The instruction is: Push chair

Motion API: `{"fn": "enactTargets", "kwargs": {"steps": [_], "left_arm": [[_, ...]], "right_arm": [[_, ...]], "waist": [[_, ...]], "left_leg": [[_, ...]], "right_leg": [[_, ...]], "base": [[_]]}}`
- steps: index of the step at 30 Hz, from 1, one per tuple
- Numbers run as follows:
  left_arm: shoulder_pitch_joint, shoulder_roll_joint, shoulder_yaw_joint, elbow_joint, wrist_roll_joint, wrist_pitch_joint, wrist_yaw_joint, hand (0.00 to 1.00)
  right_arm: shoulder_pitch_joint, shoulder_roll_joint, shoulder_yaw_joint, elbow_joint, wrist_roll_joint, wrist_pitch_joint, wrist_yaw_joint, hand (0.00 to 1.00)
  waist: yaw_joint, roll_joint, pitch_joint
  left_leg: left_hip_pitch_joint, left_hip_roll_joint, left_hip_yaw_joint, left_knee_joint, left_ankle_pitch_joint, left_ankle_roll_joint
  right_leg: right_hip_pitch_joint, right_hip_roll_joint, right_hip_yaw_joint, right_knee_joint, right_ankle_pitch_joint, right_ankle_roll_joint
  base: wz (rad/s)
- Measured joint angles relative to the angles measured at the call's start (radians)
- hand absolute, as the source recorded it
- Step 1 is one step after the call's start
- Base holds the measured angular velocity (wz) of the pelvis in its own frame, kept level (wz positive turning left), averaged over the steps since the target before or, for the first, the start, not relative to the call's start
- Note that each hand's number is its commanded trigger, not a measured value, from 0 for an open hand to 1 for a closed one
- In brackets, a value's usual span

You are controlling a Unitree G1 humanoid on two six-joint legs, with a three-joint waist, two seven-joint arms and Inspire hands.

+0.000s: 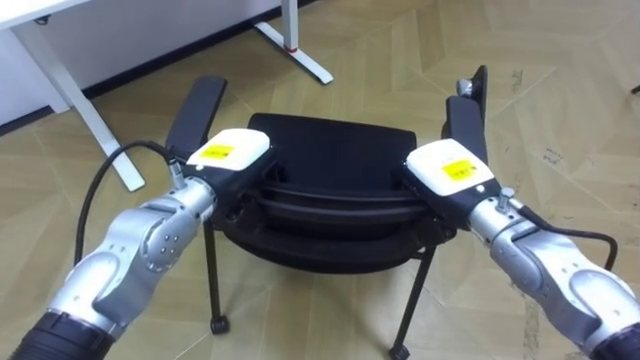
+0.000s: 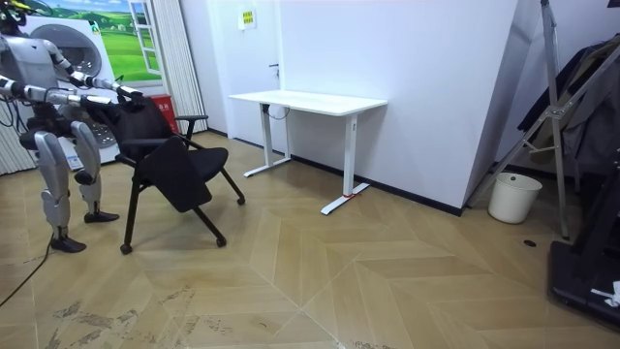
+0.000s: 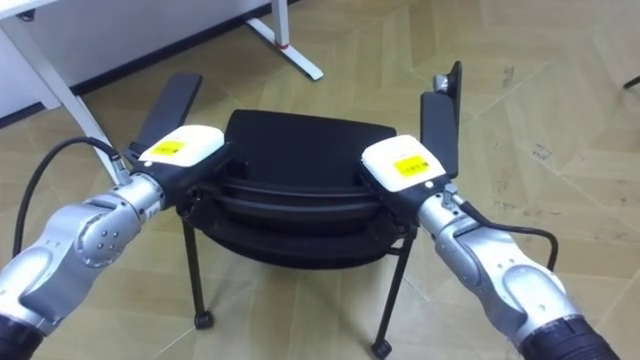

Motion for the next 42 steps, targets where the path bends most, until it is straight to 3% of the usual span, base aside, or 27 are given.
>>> {"fn": "enactTargets", "kwargs": {"steps": [3, 4, 5, 6, 7, 8, 10, 11, 12, 13, 14, 15, 16, 17, 19, 20, 21, 24, 26, 29, 31, 33, 37, 38, 39, 40, 42], "left_arm": [[-0.002, 0.004, 0.006, 0.020, -0.001, -0.024, 0.014, 1.00], [-0.011, -0.004, 0.011, 0.042, 0.000, -0.033, 0.021, 1.00], [-0.027, -0.010, 0.011, 0.073, 0.000, -0.040, 0.030, 1.00], [-0.039, 0.009, 0.013, 0.095, 0.002, -0.060, 0.043, 1.00], [-0.050, 0.015, 0.011, 0.112, 0.003, -0.065, 0.048, 1.00], [-0.062, -0.007, 0.006, 0.151, 0.007, -0.061, 0.067, 1.00], [-0.078, -0.016, -0.015, 0.192, 0.003, -0.065, 0.069, 1.00], [-0.080, -0.022, -0.018, 0.224, 0.002, -0.074, 0.069, 1.00], [-0.081, -0.025, -0.027, 0.255, -0.002, -0.078, 0.075, 1.00], [-0.084, -0.028, -0.035, 0.267, -0.011, -0.078, 0.079, 1.00], [-0.090, -0.046, -0.042, 0.289, -0.024, -0.077, 0.090, 1.00], [-0.087, -0.062, -0.059, 0.313, -0.027, -0.073, 0.112, 1.00], [-0.085, -0.068, -0.072, 0.317, -0.028, -0.067, 0.119, 1.00], [-0.083, -0.085, -0.085, 0.328, -0.029, -0.050, 0.125, 1.00], [-0.069, -0.093, -0.091, 0.338, -0.053, -0.049, 0.134, 1.00], [-0.069, -0.077, -0.093, 0.326, -0.086, -0.059, 0.131, 1.00], [-0.069, -0.059, -0.091, 0.303, -0.103, -0.060, 0.120, 1.00], [-0.060, -0.031, -0.084, 0.261, -0.105, -0.060, 0.105, 1.00], [-0.044, -0.007, -0.079, 0.213, -0.104, -0.054, 0.104, 1.00], [-0.007, 0.016, -0.066, 0.129, -0.097, -0.025, 0.079, 1.00], [0.010, 0.023, -0.065, 0.096, -0.097, -0.017, 0.062, 1.00], [0.031, 0.025, -0.056, 0.065, -0.082, -0.009, 0.041, 1.00], [0.034, 0.024, -0.053, 0.060, -0.077, -0.014, 0.035, 1.00], [0.027, 0.023, -0.049, 0.061, -0.078, -0.020, 0.039, 1.00], [0.020, 0.013, -0.046, 0.065, -0.078, -0.020, 0.042, 1.00], [0.021, 0.010, -0.044, 0.067, -0.077, -0.020, 0.043, 1.00], [0.027, 0.009, -0.047, 0.072, -0.076, -0.025, 0.043, 1.00]], "right_arm": [[0.000, 0.009, 0.000, 0.017, 0.002, -0.011, -0.007, 1.00], [-0.013, 0.014, 0.000, 0.039, 0.000, -0.018, -0.014, 1.00], [-0.028, 0.030, 0.000, 0.066, -0.002, -0.027, -0.016, 1.00], [-0.049, 0.054, 0.001, 0.084, -0.003, -0.029, -0.017, 1.00], [-0.055, 0.057, 0.001, 0.089, -0.005, -0.031, -0.016, 1.00], [-0.055, 0.060, 0.001, 0.104, -0.007, -0.034, -0.016, 1.00], [-0.055, 0.070, 0.001, 0.129, -0.005, -0.044, -0.011, 1.00], [-0.054, 0.084, 0.005, 0.158, -0.005, -0.049, -0.008, 1.00], [-0.059, 0.096, 0.010, 0.194, -0.006, -0.061, -0.010, 1.00], [-0.062, 0.092, 0.010, 0.205, -0.005, -0.071, -0.011, 1.00], [-0.067, 0.075, 0.010, 0.214, -0.002, -0.084, -0.013, 1.00], [-0.068, 0.077, 0.011, 0.235, -0.004, -0.084, -0.017, 1.00], [-0.068, 0.076, 0.014, 0.242, -0.005, -0.084, -0.017, 1.00], [-0.066, 0.063, 0.021, 0.245, -0.008, -0.088, -0.017, 1.00], [-0.069, 0.040, 0.036, 0.236, -0.009, -0.094, -0.017, 1.00], [-0.076, 0.021, 0.036, 0.216, -0.005, -0.101, -0.017, 1.00], [-0.079, 0.023, 0.035, 0.207, 0.002, -0.099, -0.017, 1.00], [-0.073, 0.026, 0.034, 0.185, 0.013, -0.094, -0.016, 1.00], [-0.057, 0.024, 0.026, 0.149, 0.013, -0.086, -0.021, 1.00], [-0.021, 0.016, 0.018, 0.099, 0.013, -0.079, -0.030, 1.00], [0.013, 0.009, 0.005, 0.074, 0.010, -0.077, -0.039, 1.00], [0.046, 0.007, 0.002, 0.046, 0.008, -0.077, -0.045, 1.00], [0.063, 0.005, 0.001, 0.038, 0.010, -0.076, -0.062, 1.00], [0.057, -0.003, 0.002, 0.029, 0.011, -0.071, -0.070, 1.00], [0.050, -0.016, 0.002, 0.020, 0.011, -0.070, -0.069, 1.00], [0.050, -0.018, 0.002, 0.020, 0.012, -0.071, -0.066, 1.00], [0.051, -0.016, 0.007, 0.028, 0.014, -0.074, -0.059, 1.00]], "waist": [[-0.003, -0.020, -0.0011], [-0.006, -0.016, 0.0100], [-0.010, -0.008, 0.0191], [-0.007, -0.037, 0.0139], [-0.009, -0.039, 0.0181], [-0.029, -0.018, 0.0166], [-0.032, -0.025, 0.0202], [-0.027, -0.040, 0.0224], [-0.023, -0.067, 0.0196], [-0.027, -0.075, 0.0227], [-0.028, -0.070, 0.0259], [-0.011, -0.074, 0.0244], [-0.006, -0.082, 0.0248], [-0.006, -0.098, 0.0332], [0.000, -0.084, 0.0357], [-0.002, -0.028, 0.0265], [-0.001, -0.014, 0.0233], [0.000, -0.020, 0.0200], [0.000, -0.023, 0.0183], [0.002, -0.029, 0.0020], [0.015, -0.029, -0.0015], [0.023, -0.048, -0.0094], [0.024, -0.081, -0.0263], [0.022, -0.084, -0.0228], [0.020, -0.069, -0.0136], [0.017, -0.065, -0.0130], [0.000, -0.054, -0.0098]], "left_leg": [[-0.030, -0.005, 0.010, 0.054, 0.000, 0.000], [-0.046, 0.001, -0.011, 0.096, 0.000, 0.000], [-0.079, 0.014, -0.060, 0.163, 0.000, 0.000], [-0.154, 0.009, -0.056, 0.286, -0.002, -0.003], [-0.196, 0.013, -0.035, 0.373, -0.004, -0.006], [-0.269, 0.051, 0.007, 0.531, 0.006, -0.006], [-0.361, 0.104, 0.049, 0.740, 0.107, -0.011], [-0.427, 0.120, 0.053, 0.852, 0.259, -0.014], [-0.506, 0.118, 0.052, 0.929, 0.481, 0.005], [-0.556, 0.114, 0.055, 0.970, 0.561, 0.000], [-0.674, 0.115, 0.078, 1.116, 0.517, 0.025], [-0.772, 0.112, 0.142, 1.247, 0.424, 0.047], [-0.816, 0.105, 0.172, 1.283, 0.396, 0.045], [-0.881, 0.063, 0.210, 1.284, 0.368, 0.041], [-0.924, 0.052, 0.230, 1.187, 0.348, 0.029], [-0.908, 0.064, 0.203, 1.052, 0.327, 0.016], [-0.834, 0.049, 0.192, 0.874, 0.316, 0.005], [-0.663, -0.015, 0.185, 0.582, 0.311, 0.013], [-0.595, -0.027, 0.175, 0.468, 0.311, 0.013], [-0.522, -0.027, 0.152, 0.359, 0.308, 0.016], [-0.469, -0.039, 0.138, 0.306, 0.268, 0.037], [-0.428, -0.057, 0.160, 0.292, 0.198, 0.085], [-0.389, -0.100, 0.218, 0.302, 0.116, 0.129], [-0.383, -0.114, 0.225, 0.330, 0.083, 0.142], [-0.384, -0.112, 0.230, 0.373, 0.051, 0.154], [-0.382, -0.111, 0.232, 0.390, 0.035, 0.159], [-0.355, -0.111, 0.231, 0.413, -0.008, 0.168]], "right_leg": [[0.007, -0.008, -0.002, 0.012, -0.010, -0.006], [-0.025, -0.016, -0.024, 0.093, -0.020, -0.019], [-0.087, -0.003, -0.014, 0.133, -0.061, -0.036], [-0.124, 0.022, -0.006, 0.071, -0.029, -0.062], [-0.129, 0.027, -0.033, 0.068, -0.031, -0.092], [-0.107, 0.036, -0.057, 0.090, -0.042, -0.104], [-0.090, 0.047, -0.067, 0.145, -0.099, -0.123], [-0.071, 0.037, -0.070, 0.172, -0.126, -0.136], [-0.055, 0.018, -0.069, 0.187, -0.137, -0.150], [-0.052, 0.012, -0.074, 0.192, -0.141, -0.157], [-0.052, -0.004, -0.082, 0.216, -0.150, -0.172], [-0.047, -0.033, -0.068, 0.228, -0.154, -0.179], [-0.043, -0.049, -0.065, 0.228, -0.154, -0.179], [-0.032, -0.085, -0.064, 0.232, -0.154, -0.178], [-0.054, -0.065, -0.053, 0.268, -0.178, -0.151], [-0.074, -0.030, -0.062, 0.311, -0.207, -0.174], [-0.090, -0.013, -0.068, 0.374, -0.244, -0.192], [-0.097, 0.011, -0.070, 0.412, -0.292, -0.180], [-0.108, 0.025, -0.064, 0.409, -0.295, -0.177], [-0.117, 0.042, -0.036, 0.408, -0.301, -0.172], [-0.102, 0.038, -0.013, 0.406, -0.321, -0.156], [-0.080, 0.007, 0.009, 0.404, -0.344, -0.135], [-0.046, -0.059, 0.035, 0.408, -0.348, -0.094], [-0.073, -0.084, 0.029, 0.501, -0.341, -0.066], [-0.141, -0.121, 0.034, 0.654, -0.278, -0.019], [-0.173, -0.139, 0.038, 0.731, -0.231, -0.006], [-0.254, -0.172, 0.052, 0.893, -0.053, 0.014]], "base": [[0.09], [0.07], [0.10], [0.19], [0.55], [0.68], [0.49], [0.25], [0.28], [0.33], [0.06], [-0.12], [-0.29], [-0.19], [-0.25], [-0.25], [-0.15], [-0.02], [-0.02], [-0.12], [-0.28], [-0.26], [-0.24], [-0.30], [-0.28], [-0.23], [-0.09]]}}
